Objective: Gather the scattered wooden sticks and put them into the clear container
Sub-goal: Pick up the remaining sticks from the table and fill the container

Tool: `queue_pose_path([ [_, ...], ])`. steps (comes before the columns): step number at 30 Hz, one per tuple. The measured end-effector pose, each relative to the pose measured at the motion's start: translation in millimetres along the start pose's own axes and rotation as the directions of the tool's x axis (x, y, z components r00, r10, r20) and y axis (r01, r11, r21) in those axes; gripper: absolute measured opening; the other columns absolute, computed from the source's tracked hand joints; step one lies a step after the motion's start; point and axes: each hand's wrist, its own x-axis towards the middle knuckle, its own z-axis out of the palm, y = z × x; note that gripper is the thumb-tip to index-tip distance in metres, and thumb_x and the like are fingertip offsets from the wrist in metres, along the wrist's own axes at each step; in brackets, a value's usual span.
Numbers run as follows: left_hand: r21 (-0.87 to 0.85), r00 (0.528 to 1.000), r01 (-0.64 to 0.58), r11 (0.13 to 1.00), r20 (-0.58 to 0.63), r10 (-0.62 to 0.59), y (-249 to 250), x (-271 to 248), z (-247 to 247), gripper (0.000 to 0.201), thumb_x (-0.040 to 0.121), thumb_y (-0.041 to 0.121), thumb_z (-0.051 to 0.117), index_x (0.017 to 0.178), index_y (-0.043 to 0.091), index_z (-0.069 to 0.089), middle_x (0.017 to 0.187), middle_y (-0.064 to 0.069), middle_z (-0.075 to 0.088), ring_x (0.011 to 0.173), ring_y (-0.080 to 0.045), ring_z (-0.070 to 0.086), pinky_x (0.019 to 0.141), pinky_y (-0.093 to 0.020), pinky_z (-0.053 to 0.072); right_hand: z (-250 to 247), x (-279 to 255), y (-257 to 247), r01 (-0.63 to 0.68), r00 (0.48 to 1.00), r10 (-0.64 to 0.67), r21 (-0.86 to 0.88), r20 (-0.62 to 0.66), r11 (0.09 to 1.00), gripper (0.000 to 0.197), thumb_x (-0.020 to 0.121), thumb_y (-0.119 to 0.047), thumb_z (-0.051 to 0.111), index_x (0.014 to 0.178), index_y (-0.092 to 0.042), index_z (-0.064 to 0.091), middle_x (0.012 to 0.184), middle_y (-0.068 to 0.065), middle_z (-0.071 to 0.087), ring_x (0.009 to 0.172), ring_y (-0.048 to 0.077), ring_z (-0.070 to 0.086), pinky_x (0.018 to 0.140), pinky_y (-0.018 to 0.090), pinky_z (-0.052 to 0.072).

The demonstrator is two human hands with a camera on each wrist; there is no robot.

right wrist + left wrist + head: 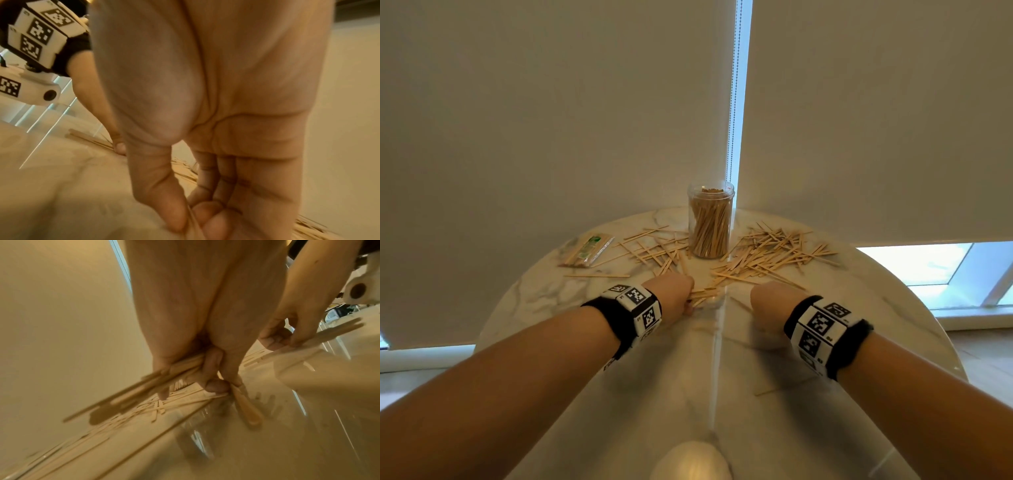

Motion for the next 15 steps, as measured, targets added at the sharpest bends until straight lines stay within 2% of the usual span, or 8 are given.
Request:
queue_pose_path([
  [4, 0.088, 0.998, -0.035, 0.996, 0.063, 0.03, 2.4, 0.0, -3.2, 0.032, 0.1, 0.031, 0.054, 0.116, 0.004, 0.061, 0.111, -0.014, 0.065, 0.101, -0.03, 0.063, 0.079, -0.032, 0.05, 2.7, -2.2, 4.8, -0.014, 0.999, 0.014, 0.006, -0.035, 1.0, 0.027, 0.101, -0.016, 0.047, 0.121, -0.004, 0.063, 0.12, 0.012, 0.065, 0.11, 0.027, 0.063, 0.077, 0.026, 0.042],
  [7, 0.119, 0.994, -0.054, 0.991, 0.096, 0.043, 3.7, 0.1, -1.7, 0.038, 0.096, 0.036, 0.059, 0.114, 0.003, 0.064, 0.111, -0.015, 0.067, 0.099, -0.03, 0.065, 0.082, -0.035, 0.053, 2.5, -4.3, 5.2, -0.002, 1.0, 0.003, 0.026, -0.03, 1.0, 0.028, 0.101, -0.019, 0.049, 0.122, -0.005, 0.061, 0.12, 0.011, 0.065, 0.11, 0.026, 0.062, 0.076, 0.026, 0.042],
  [9, 0.135, 0.996, -0.042, 0.99, 0.086, 0.03, 3.7, 0.1, 0.6, 0.041, 0.098, 0.036, 0.056, 0.119, 0.001, 0.062, 0.116, -0.016, 0.065, 0.104, -0.031, 0.064, 0.083, -0.034, 0.051, 4.0, -5.9, 4.4, -0.009, 1.0, 0.01, 0.032, -0.021, 0.999, 0.027, 0.099, -0.021, 0.051, 0.119, -0.007, 0.062, 0.117, 0.01, 0.065, 0.105, 0.026, 0.063, 0.074, 0.027, 0.043],
  [12, -0.01, 0.999, 0.006, 1.0, -0.037, -0.006, -2.3, -2.5, -0.7, 0.047, 0.1, 0.047, 0.05, 0.122, 0.006, 0.051, 0.117, -0.013, 0.062, 0.1, -0.029, 0.06, 0.082, -0.035, 0.049, 4.1, -3.9, 9.9, -0.04, 0.999, 0.04, 0.071, -0.001, 0.997, 0.022, 0.095, -0.027, 0.058, 0.107, -0.009, 0.065, 0.108, 0.008, 0.066, 0.091, 0.022, 0.06, 0.071, 0.027, 0.045],
  [14, -0.196, 0.987, 0.014, 0.98, -0.157, -0.045, -8.0, -5.4, -6.3, 0.032, 0.102, 0.04, 0.046, 0.114, 0.011, 0.048, 0.105, -0.009, 0.063, 0.089, -0.026, 0.056, 0.072, -0.033, 0.043, -3.1, -0.9, 18.7, -0.056, 0.998, 0.063, 0.205, -0.028, 0.977, 0.02, 0.094, -0.031, 0.062, 0.087, -0.012, 0.064, 0.094, 0.007, 0.067, 0.079, 0.018, 0.059, 0.067, 0.026, 0.048],
  [15, -0.326, 0.972, -0.004, 0.945, -0.224, -0.073, -10.5, -6.4, -9.2, 0.022, 0.103, 0.036, 0.045, 0.107, 0.014, 0.047, 0.097, -0.008, 0.062, 0.084, -0.025, 0.057, 0.068, -0.034, 0.043, -9.0, -0.1, 22.8, -0.048, 0.996, 0.067, 0.308, -0.051, 0.95, 0.022, 0.094, -0.031, 0.063, 0.083, -0.012, 0.064, 0.089, 0.007, 0.068, 0.075, 0.017, 0.06, 0.066, 0.026, 0.05],
])
